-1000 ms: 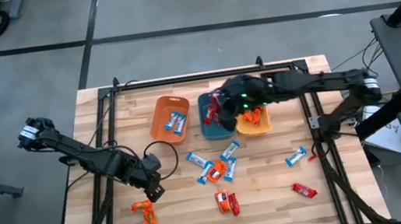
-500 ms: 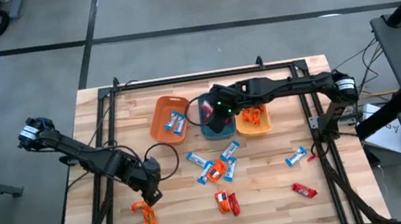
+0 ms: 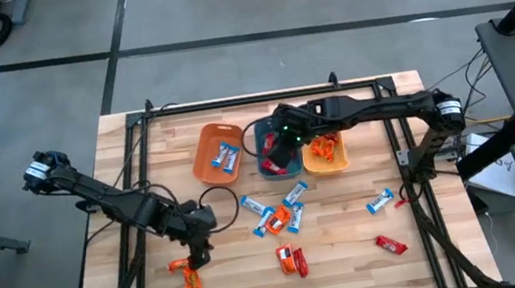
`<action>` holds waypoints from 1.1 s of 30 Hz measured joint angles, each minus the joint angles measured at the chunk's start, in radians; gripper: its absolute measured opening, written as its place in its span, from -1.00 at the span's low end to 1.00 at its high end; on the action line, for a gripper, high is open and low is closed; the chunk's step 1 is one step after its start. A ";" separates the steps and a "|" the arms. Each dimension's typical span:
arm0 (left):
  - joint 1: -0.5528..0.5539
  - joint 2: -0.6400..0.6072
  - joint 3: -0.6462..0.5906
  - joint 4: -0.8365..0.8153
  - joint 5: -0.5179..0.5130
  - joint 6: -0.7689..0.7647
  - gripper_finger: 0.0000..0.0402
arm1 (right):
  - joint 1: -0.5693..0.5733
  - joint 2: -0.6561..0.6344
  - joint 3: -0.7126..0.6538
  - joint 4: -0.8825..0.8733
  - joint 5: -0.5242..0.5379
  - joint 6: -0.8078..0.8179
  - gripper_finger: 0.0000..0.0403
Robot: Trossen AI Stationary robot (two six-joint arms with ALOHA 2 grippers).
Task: Sort candy
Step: Put the white chocolate bar into the orange bin
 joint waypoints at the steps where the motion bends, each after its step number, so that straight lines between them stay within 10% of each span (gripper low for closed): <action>1: 0.000 0.000 0.000 0.015 -0.012 0.054 -0.23 | 0.000 -0.007 0.000 0.001 -0.018 -0.001 -0.29; 12: 0.014 0.004 0.000 0.144 -0.212 0.338 -0.23 | 0.046 -0.103 0.000 -0.002 -0.158 0.045 -0.25; 33: 0.215 0.322 0.000 0.469 -0.225 1.011 -0.23 | 0.166 -0.200 0.000 -0.015 -0.153 0.224 -0.23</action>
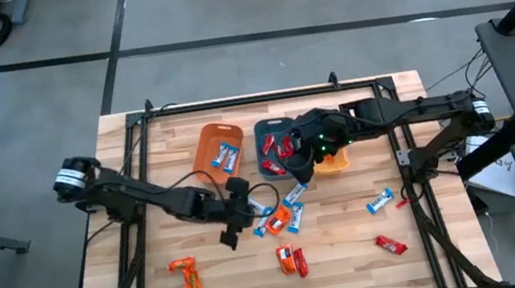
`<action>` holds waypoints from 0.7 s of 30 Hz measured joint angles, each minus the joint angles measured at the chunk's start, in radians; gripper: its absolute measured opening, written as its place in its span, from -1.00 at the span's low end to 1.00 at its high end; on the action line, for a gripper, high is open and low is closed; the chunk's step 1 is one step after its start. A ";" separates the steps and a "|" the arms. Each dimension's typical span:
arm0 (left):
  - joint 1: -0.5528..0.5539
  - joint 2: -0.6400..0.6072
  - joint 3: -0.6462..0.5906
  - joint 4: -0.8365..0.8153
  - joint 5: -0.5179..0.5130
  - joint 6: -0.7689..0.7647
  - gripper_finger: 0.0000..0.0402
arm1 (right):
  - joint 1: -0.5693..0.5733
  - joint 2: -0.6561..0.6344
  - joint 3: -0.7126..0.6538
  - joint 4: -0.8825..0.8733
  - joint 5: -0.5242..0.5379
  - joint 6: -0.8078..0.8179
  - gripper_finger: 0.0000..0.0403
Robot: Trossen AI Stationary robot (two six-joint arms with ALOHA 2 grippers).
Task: Sort candy
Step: Put the white chocolate bar into the orange bin
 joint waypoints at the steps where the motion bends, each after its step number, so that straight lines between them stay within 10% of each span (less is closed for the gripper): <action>1: 0.009 0.017 0.000 -0.001 0.000 0.012 -0.23 | 0.003 0.000 0.000 0.000 0.001 0.005 -0.23; 21: 0.063 0.166 -0.001 0.034 -0.052 0.004 -0.23 | 0.028 0.001 0.000 0.002 0.025 0.040 -0.22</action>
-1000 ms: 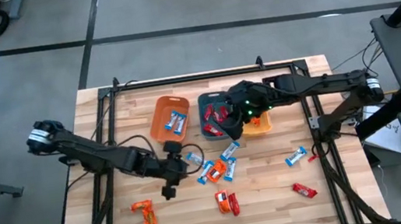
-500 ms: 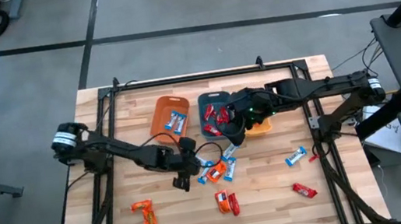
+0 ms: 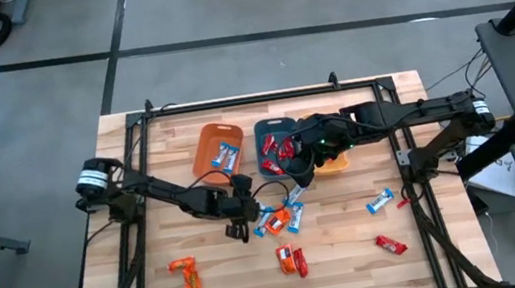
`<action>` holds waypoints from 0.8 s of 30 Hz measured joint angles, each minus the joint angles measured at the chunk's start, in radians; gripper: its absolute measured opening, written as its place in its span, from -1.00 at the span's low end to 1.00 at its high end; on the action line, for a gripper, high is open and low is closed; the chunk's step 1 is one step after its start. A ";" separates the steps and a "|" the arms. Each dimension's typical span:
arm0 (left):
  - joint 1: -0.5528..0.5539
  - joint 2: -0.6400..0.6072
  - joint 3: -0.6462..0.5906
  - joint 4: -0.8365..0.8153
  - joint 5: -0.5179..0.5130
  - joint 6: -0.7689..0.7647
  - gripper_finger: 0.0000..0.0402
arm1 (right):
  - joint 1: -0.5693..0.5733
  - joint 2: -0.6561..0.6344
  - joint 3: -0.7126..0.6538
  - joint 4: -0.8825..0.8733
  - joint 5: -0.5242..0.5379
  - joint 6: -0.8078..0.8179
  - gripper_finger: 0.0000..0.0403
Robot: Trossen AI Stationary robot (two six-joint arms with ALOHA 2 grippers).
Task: Sort candy
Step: Put the white chocolate bar into the orange bin
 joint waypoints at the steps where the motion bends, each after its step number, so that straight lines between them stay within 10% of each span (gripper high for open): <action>1: 0.003 0.000 0.000 -0.001 0.001 0.000 -0.23 | 0.000 0.000 0.000 0.000 0.000 0.000 -0.22; 16: 0.018 0.052 0.004 0.012 0.069 -0.013 -0.27 | 0.000 0.001 0.000 0.000 0.001 -0.001 -0.22; 24: 0.017 0.055 0.002 0.009 0.087 -0.013 -0.74 | 0.000 0.001 0.000 0.000 0.001 -0.002 -0.22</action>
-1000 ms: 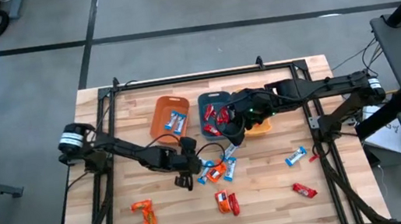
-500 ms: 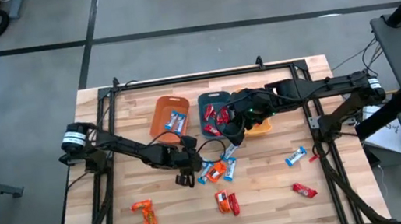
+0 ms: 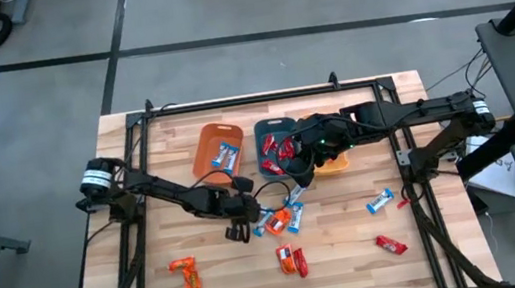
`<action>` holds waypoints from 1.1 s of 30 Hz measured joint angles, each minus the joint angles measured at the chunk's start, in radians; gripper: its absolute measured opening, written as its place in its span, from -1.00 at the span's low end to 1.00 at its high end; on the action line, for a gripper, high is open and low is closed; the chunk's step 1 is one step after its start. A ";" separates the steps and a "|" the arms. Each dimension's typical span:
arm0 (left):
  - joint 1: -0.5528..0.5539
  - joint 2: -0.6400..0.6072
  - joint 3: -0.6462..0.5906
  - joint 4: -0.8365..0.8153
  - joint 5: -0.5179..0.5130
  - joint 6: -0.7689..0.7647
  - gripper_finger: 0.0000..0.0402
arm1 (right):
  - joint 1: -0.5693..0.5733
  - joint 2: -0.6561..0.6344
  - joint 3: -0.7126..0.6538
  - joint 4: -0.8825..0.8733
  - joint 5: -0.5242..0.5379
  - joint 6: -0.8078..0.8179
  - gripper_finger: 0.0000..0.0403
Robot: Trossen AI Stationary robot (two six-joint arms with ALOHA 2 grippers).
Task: Sort candy
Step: Put the white chocolate bar into the orange bin
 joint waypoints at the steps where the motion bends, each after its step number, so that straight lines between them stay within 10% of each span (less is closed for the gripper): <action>1: 0.000 0.000 0.000 0.000 0.000 0.000 -0.81 | 0.000 0.000 0.000 0.000 0.000 0.000 -0.22; 11: -0.003 -0.059 0.020 -0.064 -0.001 -0.018 -0.85 | 0.000 0.000 0.000 0.000 0.000 -0.005 -0.22; 22: 0.015 -0.404 0.046 -0.201 -0.025 -0.220 -0.89 | 0.000 0.000 0.000 0.001 0.000 -0.018 -0.22; 33: 0.338 -0.631 0.041 -0.305 -0.129 -0.617 -0.88 | 0.000 0.000 0.000 0.004 0.024 -0.019 -0.22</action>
